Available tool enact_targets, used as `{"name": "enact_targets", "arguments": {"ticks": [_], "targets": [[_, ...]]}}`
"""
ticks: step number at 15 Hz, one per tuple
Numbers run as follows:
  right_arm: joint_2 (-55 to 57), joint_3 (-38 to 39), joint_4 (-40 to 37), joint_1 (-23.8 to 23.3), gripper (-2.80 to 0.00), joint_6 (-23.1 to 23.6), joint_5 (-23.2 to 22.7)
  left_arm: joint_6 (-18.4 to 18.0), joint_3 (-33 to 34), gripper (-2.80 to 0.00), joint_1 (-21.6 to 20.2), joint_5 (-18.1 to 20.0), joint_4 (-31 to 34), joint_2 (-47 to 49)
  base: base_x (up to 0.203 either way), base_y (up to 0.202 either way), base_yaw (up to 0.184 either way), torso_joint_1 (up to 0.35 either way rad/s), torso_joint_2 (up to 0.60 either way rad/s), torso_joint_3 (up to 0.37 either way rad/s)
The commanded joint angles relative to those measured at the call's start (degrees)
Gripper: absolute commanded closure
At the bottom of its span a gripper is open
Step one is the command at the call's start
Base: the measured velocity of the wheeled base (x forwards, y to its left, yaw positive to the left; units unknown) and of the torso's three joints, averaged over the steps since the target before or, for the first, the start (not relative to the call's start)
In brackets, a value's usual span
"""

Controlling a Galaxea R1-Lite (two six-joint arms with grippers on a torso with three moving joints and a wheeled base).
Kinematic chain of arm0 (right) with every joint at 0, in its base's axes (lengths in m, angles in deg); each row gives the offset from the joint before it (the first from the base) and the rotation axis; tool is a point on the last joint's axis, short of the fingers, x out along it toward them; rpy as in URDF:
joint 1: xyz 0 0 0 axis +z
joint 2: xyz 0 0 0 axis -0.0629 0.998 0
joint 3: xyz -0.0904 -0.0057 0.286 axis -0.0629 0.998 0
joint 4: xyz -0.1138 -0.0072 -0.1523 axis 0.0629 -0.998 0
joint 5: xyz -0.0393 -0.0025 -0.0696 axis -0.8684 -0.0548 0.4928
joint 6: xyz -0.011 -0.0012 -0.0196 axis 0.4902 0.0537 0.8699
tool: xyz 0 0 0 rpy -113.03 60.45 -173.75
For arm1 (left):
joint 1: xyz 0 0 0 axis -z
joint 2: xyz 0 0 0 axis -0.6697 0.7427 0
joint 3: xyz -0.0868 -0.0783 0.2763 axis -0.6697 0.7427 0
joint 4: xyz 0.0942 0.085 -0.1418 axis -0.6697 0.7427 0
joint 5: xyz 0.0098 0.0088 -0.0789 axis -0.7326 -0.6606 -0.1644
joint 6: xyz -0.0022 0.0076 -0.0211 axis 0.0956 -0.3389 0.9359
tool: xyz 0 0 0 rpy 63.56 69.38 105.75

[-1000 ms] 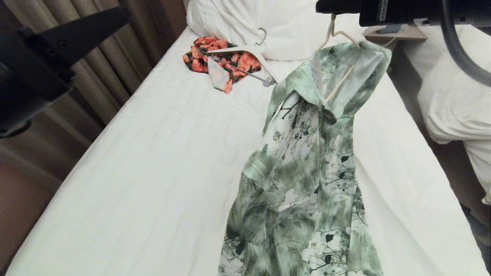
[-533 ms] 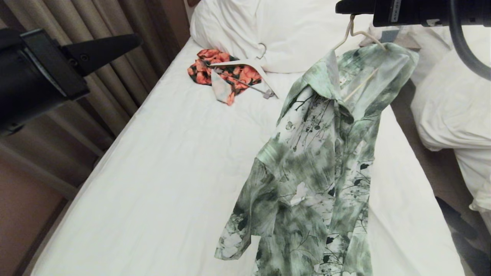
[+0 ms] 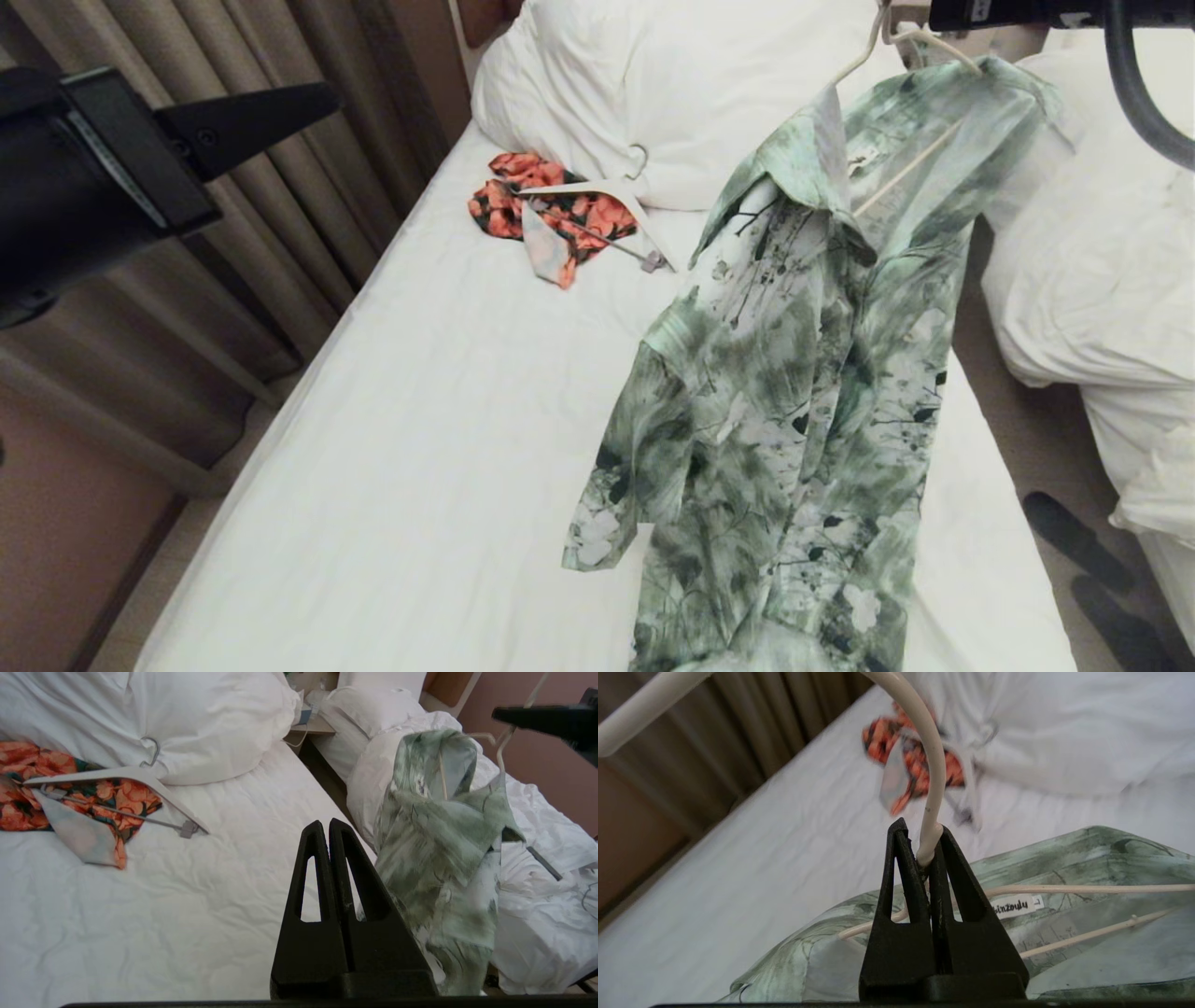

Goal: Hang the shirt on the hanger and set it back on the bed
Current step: Take the clothes hanger out of the clothes

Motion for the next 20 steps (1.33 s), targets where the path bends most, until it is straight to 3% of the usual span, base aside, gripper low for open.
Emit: {"name": "enact_targets", "arguments": {"ticks": [1, 3, 8, 14, 20], "targets": [[0.44, -0.01, 1.97, -0.31, 0.00, 0.43, 0.19, 0.08, 0.02, 0.00, 0.00, 0.10, -0.18, 0.10, 0.000, 0.000, 0.000, 0.256, -0.61, -0.373], [1.66, 0.14, 6.35, -1.29, 0.00, 0.73, 0.70, 0.08, 0.09, 0.00, 0.00, 0.17, -0.18, 0.12, 0.000, 0.000, 0.000, 0.236, -0.59, -0.355], [4.18, 0.28, 8.36, -1.66, 0.00, 0.99, 5.56, 0.08, 0.09, 0.00, 0.00, 0.17, -0.36, -0.06, 0.000, 0.000, 0.000, 0.165, -0.39, -0.230], [4.36, 1.09, 10.26, -2.57, 0.00, 0.96, 6.28, 0.00, 0.23, 0.00, 0.65, 0.58, 0.03, 0.27, 0.000, 0.000, 0.000, 0.145, -0.34, -0.194], [2.60, 1.94, 10.24, -6.15, 0.00, 0.48, 7.35, -0.44, 1.31, 0.00, 7.54, 0.13, 2.36, 6.70, 0.000, 0.000, 0.000, 0.041, -0.10, -0.053]]}}
